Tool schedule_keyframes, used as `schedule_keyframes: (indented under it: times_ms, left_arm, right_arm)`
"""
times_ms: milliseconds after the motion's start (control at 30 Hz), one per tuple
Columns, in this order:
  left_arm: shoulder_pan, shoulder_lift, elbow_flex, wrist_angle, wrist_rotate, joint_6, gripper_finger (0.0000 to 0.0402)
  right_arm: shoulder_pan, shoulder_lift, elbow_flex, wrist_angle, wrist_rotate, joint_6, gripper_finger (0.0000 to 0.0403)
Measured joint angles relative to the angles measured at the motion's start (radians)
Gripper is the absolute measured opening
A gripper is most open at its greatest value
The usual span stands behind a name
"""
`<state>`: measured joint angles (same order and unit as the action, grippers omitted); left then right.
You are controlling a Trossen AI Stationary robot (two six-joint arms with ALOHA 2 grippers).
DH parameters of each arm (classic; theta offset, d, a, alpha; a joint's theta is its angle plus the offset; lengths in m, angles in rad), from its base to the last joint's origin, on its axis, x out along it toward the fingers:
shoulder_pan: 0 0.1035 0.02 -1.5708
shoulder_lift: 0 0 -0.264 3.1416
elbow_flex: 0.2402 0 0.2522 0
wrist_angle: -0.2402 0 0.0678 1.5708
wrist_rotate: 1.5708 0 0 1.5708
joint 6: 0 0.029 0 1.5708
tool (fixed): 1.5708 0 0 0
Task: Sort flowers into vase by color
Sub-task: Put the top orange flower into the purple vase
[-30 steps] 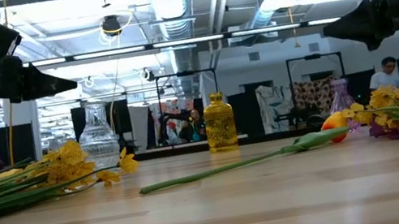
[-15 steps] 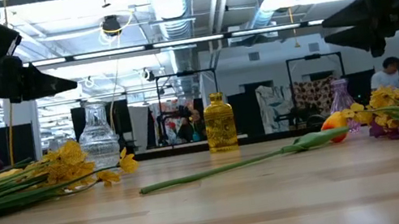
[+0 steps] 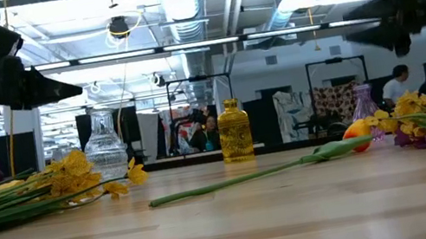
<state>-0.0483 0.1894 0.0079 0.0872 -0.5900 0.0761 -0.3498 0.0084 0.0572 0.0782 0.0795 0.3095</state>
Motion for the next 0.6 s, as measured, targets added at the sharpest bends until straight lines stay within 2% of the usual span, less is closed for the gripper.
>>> schedule_keyframes:
  times_ms: [100,300,600]
  left_arm:
    - [0.000,0.000,0.000,0.000,0.000,0.011,0.0000]
    - [0.000,0.000,0.000,0.000,0.000,0.026,0.0000]
    - [0.000,0.000,0.000,0.000,0.000,0.022,0.0000]
  right_arm:
    - [0.026,0.000,0.054,0.003,-0.002,-0.003,0.0295]
    - [0.100,0.057,0.175,-0.112,-0.003,-0.011,0.0295]
    - [0.236,0.287,0.307,-0.162,-0.002,-0.022,0.0295]
